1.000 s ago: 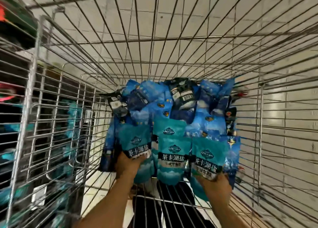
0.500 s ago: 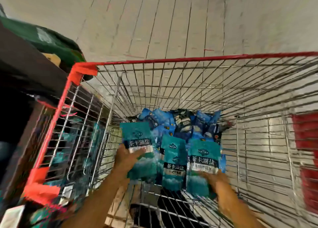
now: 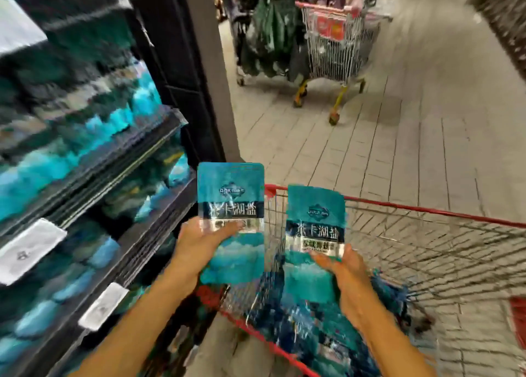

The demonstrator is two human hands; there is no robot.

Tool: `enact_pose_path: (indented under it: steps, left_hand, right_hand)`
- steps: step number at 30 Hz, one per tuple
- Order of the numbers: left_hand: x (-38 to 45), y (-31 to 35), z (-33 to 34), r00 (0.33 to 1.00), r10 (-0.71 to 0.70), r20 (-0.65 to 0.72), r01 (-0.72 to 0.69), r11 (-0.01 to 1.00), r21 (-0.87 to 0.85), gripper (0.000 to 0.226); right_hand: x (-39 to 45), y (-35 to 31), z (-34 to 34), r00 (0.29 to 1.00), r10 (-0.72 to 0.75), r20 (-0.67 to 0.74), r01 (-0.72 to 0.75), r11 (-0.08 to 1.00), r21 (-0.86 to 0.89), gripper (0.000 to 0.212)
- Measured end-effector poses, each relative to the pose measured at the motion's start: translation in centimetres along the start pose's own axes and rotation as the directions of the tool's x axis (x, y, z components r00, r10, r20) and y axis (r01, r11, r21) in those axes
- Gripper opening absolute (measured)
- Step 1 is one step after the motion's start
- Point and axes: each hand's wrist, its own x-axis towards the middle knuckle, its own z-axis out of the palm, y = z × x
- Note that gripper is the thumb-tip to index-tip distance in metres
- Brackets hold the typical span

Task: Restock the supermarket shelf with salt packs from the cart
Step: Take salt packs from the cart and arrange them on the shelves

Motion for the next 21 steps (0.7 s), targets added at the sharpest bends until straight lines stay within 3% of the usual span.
enact_pose_path:
  steps: [3,6,10,13,17,21]
  left_hand:
    - [-3.0,5.9,-5.3,0.986,0.142,-0.090,-0.146,0.988,-0.042,0.024]
    - [-6.4,11.6,-10.5,0.948,0.261,-0.184,-0.272,0.961,-0.040,0.024]
    - [-11.2,18.7,-16.6,0.863,0.420,-0.280,-0.430,0.902,0.028,0.034]
    - [-13.6,23.4,-20.5,0.782,0.522,-0.341,-0.532,0.844,0.070,0.028]
    - [-13.9,29.1,-25.6,0.711,0.548,-0.441,-0.568,0.817,0.099,0.023]
    - [-11.0,32.8,-30.8,0.696,0.482,-0.533,-0.535,0.843,0.064,0.037]
  right_hand:
    - [-2.7,-4.3,6.1,0.977,-0.173,0.125,0.172,0.985,0.016,0.047]
    - [-5.7,-8.7,12.1,0.921,-0.298,0.250,0.285,0.954,0.087,0.043]
    - [-9.2,-14.9,19.1,0.773,-0.458,0.438,0.407,0.889,0.210,0.036]
    - [-11.5,-19.5,24.2,0.644,-0.537,0.544,0.451,0.842,0.297,0.041]
    - [-12.1,-25.2,31.2,0.547,-0.578,0.605,0.485,0.809,0.333,0.041]
    - [-10.6,-30.4,39.1,0.536,-0.527,0.660,0.454,0.839,0.301,0.034]
